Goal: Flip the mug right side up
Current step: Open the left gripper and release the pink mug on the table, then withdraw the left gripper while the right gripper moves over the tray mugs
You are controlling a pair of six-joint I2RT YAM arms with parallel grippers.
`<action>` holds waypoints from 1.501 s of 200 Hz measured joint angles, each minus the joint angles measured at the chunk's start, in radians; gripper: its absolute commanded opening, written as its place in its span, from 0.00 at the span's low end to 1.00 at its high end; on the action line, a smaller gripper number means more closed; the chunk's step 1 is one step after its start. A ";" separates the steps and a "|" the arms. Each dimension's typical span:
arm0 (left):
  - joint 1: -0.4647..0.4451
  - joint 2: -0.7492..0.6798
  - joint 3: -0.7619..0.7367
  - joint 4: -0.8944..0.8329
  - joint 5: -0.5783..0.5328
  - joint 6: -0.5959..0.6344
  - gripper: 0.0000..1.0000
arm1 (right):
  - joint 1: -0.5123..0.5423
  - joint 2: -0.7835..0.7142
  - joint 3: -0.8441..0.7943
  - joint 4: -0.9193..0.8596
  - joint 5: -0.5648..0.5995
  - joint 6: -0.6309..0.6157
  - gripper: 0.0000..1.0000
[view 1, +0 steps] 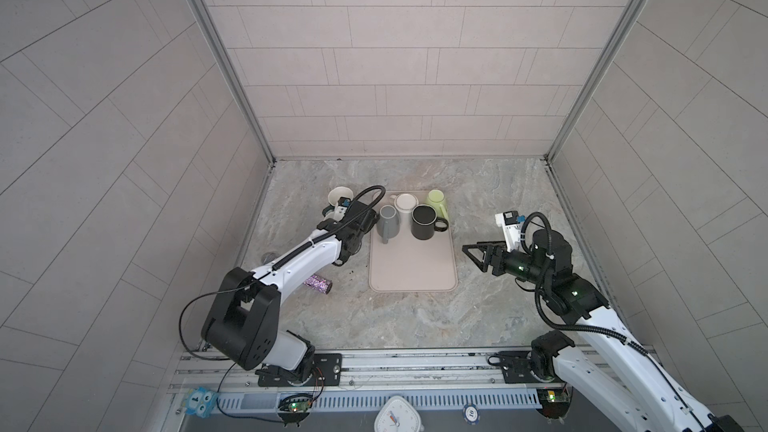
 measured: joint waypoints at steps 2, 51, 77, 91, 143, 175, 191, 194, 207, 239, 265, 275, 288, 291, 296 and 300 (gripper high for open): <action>0.000 -0.002 -0.001 0.000 0.001 -0.001 0.68 | 0.000 0.000 0.000 0.000 0.000 0.000 0.74; -0.003 -0.128 -0.019 -0.023 0.054 -0.021 0.81 | 0.000 0.011 0.056 -0.102 0.025 -0.034 0.74; -0.005 -0.221 -0.060 -0.027 0.101 -0.026 0.85 | 0.000 0.026 0.109 -0.155 0.066 -0.068 0.74; -0.005 -0.251 -0.077 -0.027 0.134 -0.030 0.86 | 0.000 0.042 0.131 -0.187 0.090 -0.083 0.74; -0.005 -0.316 -0.087 -0.040 0.236 -0.031 0.87 | 0.000 0.112 0.216 -0.315 0.143 -0.118 0.73; -0.005 -0.391 -0.100 -0.044 0.282 -0.034 0.87 | 0.000 0.119 0.252 -0.381 0.180 -0.140 0.72; -0.005 -0.428 -0.113 -0.045 0.303 -0.041 0.87 | 0.000 0.137 0.254 -0.398 0.191 -0.142 0.71; -0.005 -0.435 -0.116 -0.045 0.306 -0.043 0.87 | 0.000 0.142 0.253 -0.401 0.193 -0.143 0.71; -0.005 -0.466 -0.135 -0.043 0.319 -0.049 0.87 | 0.000 0.163 0.248 -0.412 0.205 -0.147 0.71; -0.005 -0.538 -0.204 -0.034 0.356 -0.062 0.89 | 0.000 0.198 0.239 -0.435 0.239 -0.161 0.71; -0.005 -0.578 -0.217 -0.015 0.373 -0.069 0.90 | 0.001 0.239 0.241 -0.430 0.247 -0.155 0.71; -0.005 -0.592 -0.215 -0.008 0.384 -0.069 0.91 | 0.005 0.261 0.241 -0.420 0.246 -0.145 0.71; -0.005 -0.602 -0.206 -0.014 0.397 -0.065 0.92 | 0.013 0.293 0.246 -0.404 0.247 -0.131 0.71; -0.005 -0.603 -0.204 -0.016 0.400 -0.064 0.92 | 0.014 0.300 0.249 -0.403 0.248 -0.129 0.71; -0.005 -0.604 -0.197 -0.023 0.404 -0.059 0.92 | 0.020 0.315 0.254 -0.399 0.250 -0.124 0.71; -0.005 -0.605 -0.192 -0.027 0.407 -0.057 0.93 | 0.026 0.328 0.261 -0.396 0.254 -0.120 0.71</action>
